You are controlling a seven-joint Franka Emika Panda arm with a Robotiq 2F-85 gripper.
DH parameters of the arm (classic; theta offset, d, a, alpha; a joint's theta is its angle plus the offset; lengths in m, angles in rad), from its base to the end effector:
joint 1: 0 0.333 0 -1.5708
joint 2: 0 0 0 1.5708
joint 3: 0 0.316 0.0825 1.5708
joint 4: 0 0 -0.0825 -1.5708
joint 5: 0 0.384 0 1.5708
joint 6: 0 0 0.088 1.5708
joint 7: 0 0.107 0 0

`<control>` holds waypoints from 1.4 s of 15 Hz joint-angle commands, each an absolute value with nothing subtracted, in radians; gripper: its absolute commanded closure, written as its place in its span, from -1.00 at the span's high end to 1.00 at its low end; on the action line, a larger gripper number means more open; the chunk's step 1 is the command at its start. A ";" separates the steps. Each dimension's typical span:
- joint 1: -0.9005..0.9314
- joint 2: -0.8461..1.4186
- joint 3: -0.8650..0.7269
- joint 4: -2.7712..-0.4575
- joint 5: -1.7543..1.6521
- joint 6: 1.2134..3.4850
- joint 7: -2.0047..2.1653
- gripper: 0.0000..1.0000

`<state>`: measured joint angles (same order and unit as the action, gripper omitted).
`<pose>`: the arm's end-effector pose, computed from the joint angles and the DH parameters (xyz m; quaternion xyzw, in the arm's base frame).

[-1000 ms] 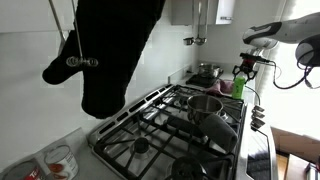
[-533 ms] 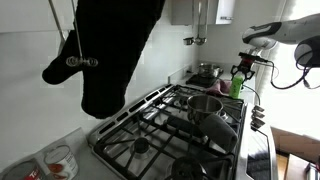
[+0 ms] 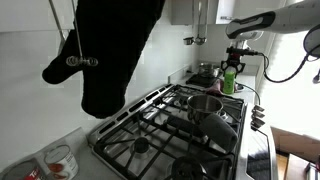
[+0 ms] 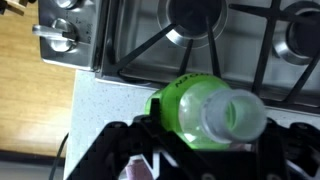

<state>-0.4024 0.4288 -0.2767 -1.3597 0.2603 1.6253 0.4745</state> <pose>0.5550 -0.3730 0.4729 -0.8289 0.5499 0.0658 0.0785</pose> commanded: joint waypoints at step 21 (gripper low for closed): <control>-0.118 0.028 -0.187 -1.959 -0.056 2.289 0.639 0.41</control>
